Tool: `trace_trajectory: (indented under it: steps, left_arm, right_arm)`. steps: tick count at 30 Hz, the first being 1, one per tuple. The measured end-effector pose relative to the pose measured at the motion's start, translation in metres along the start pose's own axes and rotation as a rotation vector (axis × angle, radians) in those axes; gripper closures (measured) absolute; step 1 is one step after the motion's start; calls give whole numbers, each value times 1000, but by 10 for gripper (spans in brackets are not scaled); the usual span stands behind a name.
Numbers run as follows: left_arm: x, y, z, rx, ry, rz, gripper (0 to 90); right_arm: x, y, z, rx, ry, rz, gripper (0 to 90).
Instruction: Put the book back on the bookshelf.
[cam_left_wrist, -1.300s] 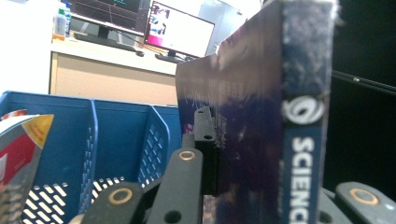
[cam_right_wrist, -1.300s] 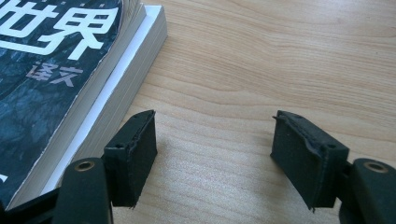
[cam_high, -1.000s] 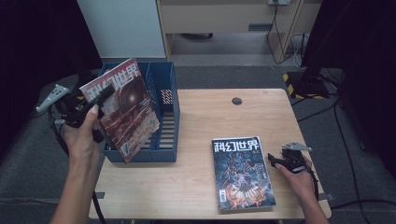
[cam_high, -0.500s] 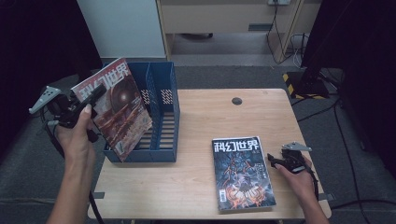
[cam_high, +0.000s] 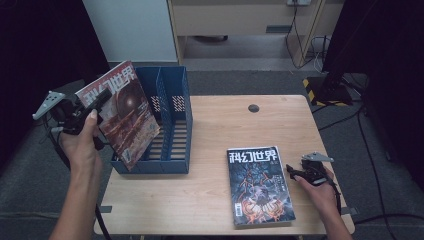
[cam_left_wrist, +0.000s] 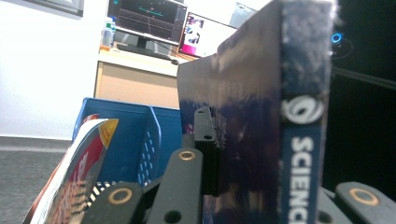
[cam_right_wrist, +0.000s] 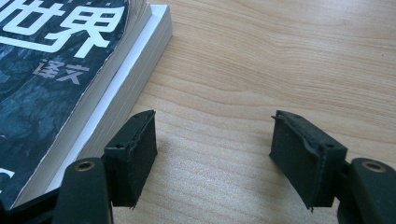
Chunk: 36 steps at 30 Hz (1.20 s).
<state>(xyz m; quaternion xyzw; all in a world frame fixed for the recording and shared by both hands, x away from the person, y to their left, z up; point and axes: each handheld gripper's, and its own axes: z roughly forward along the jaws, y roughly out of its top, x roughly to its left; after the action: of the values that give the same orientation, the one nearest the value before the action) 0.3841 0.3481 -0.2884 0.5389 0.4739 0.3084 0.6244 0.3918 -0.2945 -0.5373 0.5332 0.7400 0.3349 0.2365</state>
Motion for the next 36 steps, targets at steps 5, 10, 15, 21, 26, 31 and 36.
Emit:
trace_trajectory:
  steps: [5, 10, 15, 21, 26, 31, 36]
  left_arm:
    - [-2, 0, 7, 1, 7, 15, 832]
    - [-4, -1, 16, 6, 9, 22, 833]
    - [-4, -1, 21, 4, 22, 38, 833]
    - [-4, -1, 24, 5, 36, 48, 832]
    - [-4, -5, 29, 4, 47, 52, 832]
    - [-4, -11, 34, 9, 51, 56, 833]
    - [-2, -17, 38, 7, 61, 66, 832]
  right_arm:
    - [0, 0, 0, 0, 1, 0, 312]
    - [0, 0, 0, 1, 3, -2, 312]
    - [0, 0, 0, 2, 3, -1, 312]
    - [0, 0, 0, 1, 3, -3, 312]
    - [0, 0, 0, 1, 3, -3, 312]
    - [0, 0, 0, 1, 4, -3, 312]
    - [0, 0, 0, 1, 4, -3, 312]
